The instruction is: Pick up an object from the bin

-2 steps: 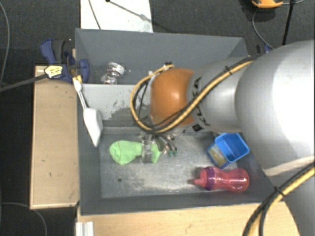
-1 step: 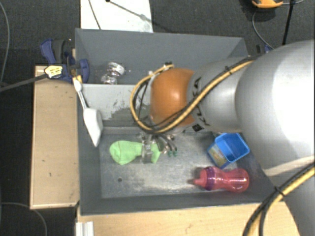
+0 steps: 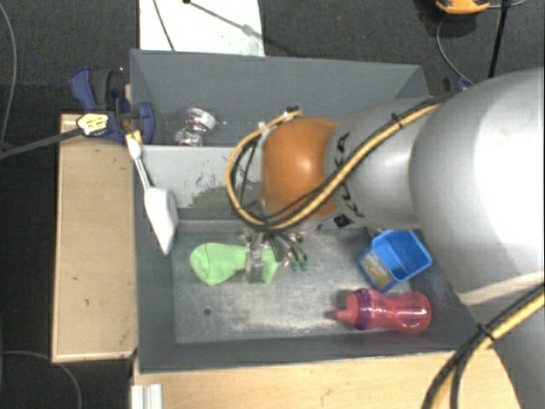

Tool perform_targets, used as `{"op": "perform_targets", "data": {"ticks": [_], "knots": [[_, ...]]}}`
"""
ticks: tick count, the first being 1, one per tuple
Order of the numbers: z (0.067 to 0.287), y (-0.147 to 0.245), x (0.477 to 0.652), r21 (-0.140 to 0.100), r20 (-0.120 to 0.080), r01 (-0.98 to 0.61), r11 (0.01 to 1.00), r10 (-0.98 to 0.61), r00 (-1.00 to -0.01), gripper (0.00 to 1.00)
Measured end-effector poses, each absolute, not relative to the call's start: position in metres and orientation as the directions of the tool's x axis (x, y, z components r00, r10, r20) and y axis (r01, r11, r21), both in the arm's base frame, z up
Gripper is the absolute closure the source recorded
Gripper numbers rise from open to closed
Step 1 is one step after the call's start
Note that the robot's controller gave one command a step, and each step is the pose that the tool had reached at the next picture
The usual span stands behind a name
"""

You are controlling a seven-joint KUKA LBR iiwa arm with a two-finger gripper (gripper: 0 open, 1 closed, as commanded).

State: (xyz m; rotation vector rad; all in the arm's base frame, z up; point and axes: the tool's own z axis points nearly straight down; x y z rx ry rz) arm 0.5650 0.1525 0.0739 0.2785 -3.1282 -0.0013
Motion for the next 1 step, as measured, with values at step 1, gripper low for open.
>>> {"op": "perform_targets", "data": {"ticks": [1], "knots": [[0.0874,0.1522,0.5639,0.0,0.006,-0.176,0.984,-0.176,-0.984,1.0]]}}
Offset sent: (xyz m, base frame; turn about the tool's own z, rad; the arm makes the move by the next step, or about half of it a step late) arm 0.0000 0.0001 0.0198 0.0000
